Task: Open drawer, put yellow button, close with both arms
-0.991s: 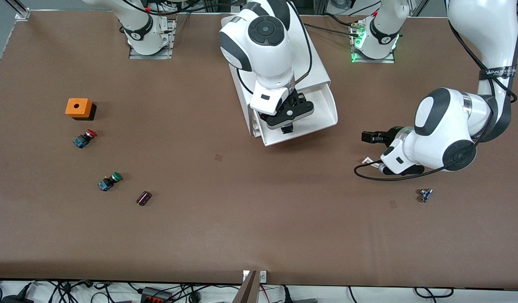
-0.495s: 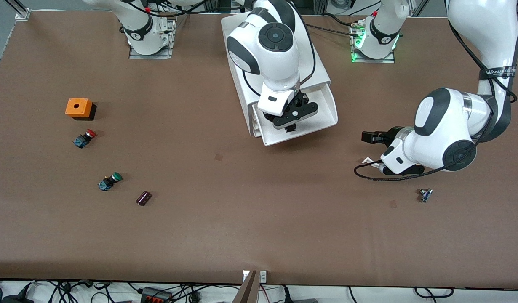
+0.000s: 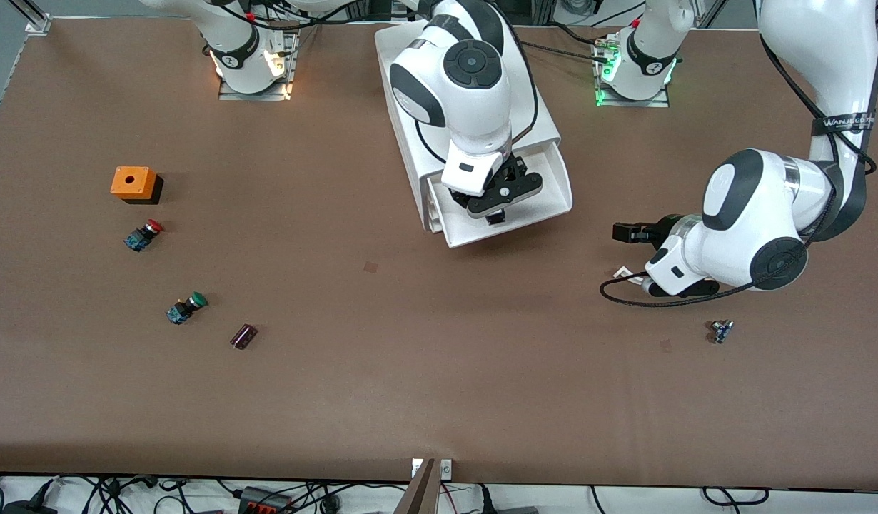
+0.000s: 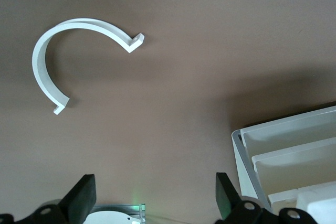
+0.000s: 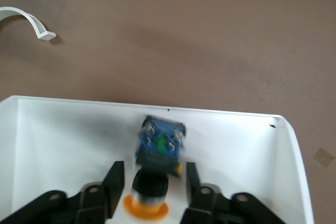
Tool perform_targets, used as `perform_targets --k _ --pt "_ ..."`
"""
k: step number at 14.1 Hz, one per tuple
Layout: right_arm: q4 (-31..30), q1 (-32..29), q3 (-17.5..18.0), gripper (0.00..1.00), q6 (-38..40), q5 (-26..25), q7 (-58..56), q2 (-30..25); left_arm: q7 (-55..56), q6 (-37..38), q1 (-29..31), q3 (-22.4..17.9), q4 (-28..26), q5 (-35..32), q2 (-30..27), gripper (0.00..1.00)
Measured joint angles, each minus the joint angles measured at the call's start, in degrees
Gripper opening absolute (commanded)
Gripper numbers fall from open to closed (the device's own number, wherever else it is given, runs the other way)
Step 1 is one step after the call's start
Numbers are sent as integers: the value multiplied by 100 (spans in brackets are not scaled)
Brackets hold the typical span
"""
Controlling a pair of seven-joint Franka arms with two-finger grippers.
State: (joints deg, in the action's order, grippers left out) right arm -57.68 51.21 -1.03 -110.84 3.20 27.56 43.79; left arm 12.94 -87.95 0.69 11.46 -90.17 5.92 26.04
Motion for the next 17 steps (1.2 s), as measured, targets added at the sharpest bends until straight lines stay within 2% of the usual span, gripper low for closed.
perform_targets --k 4,8,12,15,17 --pt "73 -1 -10 100 3 0 202 -3 0 0 0 0 0 0 0 100" --pt "453 -148 -144 100 311 -1 281 -161 0 -37 -3 28 34 0 -37 100" --pt "527 -1024 -206 100 919 -3 269 -495 57 -259 -31 122 84 0 -172 100" --pt "526 -1757 -210 100 1270 -7 195 -579 697 -909 -138 504 89 -58 -191 100" --pt "525 -2229 -213 100 1546 -9 -124 -591 989 -1390 -305 691 91 -341 -192 100"
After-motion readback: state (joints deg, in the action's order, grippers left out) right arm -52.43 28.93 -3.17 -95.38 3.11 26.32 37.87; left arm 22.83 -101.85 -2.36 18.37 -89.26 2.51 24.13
